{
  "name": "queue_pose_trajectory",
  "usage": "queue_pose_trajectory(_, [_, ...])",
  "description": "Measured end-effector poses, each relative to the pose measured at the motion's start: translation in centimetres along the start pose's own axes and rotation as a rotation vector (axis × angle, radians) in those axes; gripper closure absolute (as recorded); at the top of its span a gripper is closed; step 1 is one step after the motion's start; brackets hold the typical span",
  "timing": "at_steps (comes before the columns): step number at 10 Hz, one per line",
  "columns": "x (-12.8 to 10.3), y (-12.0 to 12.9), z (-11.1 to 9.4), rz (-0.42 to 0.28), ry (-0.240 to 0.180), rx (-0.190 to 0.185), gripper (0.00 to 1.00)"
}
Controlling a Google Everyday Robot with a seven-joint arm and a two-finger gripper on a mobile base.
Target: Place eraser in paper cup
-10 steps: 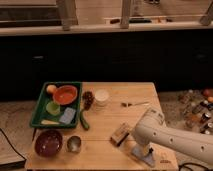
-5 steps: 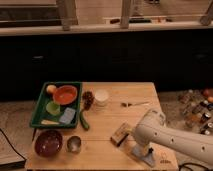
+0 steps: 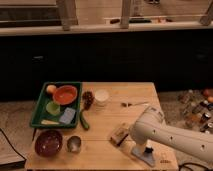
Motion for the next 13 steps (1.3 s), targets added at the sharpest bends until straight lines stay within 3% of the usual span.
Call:
queue_pose_trajectory(6, [-1.1, -2.8, 0.7, -0.032, -0.011, -0.014, 0.2])
queue_pose_trajectory(11, [-1.1, -5.0, 3.0, -0.031, -0.014, -0.05, 0.2])
queue_pose_trajectory(13, [-0.9, -5.3, 4.6, -0.031, -0.018, -0.079, 0.34])
